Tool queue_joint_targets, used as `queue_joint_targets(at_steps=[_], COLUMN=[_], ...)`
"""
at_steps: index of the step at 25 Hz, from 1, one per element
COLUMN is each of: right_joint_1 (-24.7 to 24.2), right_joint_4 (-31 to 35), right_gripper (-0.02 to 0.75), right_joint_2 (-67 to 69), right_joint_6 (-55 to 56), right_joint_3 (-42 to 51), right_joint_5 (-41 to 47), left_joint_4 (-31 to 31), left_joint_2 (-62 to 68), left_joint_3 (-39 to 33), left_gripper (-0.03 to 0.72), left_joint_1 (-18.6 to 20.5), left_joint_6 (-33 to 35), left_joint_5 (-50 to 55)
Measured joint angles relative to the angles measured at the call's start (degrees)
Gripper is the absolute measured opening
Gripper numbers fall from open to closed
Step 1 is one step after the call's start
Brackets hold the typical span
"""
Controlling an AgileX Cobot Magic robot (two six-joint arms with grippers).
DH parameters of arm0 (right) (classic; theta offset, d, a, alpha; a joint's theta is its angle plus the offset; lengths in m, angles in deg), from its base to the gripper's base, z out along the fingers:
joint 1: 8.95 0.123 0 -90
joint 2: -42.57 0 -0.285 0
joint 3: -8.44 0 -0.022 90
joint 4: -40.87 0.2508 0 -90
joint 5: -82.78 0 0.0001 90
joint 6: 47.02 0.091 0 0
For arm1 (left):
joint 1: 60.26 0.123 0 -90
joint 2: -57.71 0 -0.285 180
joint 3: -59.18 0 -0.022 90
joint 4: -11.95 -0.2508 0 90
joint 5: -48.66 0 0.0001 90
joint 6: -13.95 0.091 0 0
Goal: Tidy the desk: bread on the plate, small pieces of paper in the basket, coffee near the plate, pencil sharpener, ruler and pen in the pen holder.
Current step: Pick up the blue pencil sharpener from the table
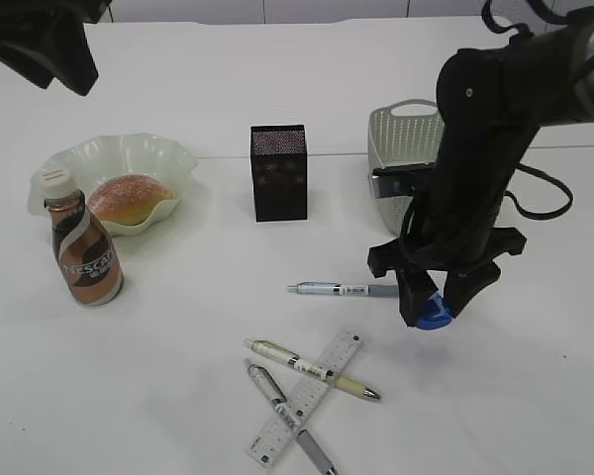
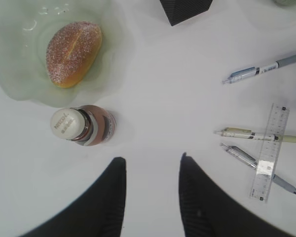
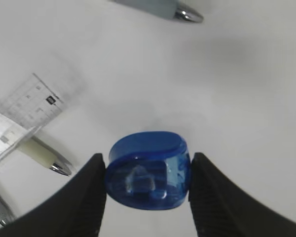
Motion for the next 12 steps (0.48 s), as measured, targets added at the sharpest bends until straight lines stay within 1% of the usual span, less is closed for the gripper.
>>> queue_joint_targets(at_steps=[3,7,12], right_joint_1=[0.5,0.6,0.6], right_joint_4=[0.1,0.2,0.2], right_gripper=[0.373,0.373,0.373], right_joint_2=[-2.9,-6.2,-8.2], right_joint_6=[-0.2,-2.8,-6.2], right_joint_3=[3.4,8.4,10.4], right_joint_5=[-4.3,-13.0,-23.8], left_joint_4=[-0.4,-1.6,-2.1], left_joint_2=[0.0,-0.1,-0.1], left_joint_3=[0.0,0.0,0.0], left_gripper=[0.261,0.26,0.258], left_joint_1=[0.0,0.0,0.0], left_joint_6=[0.0,0.0,0.0], left_joint_5=[0.0,0.0,0.1])
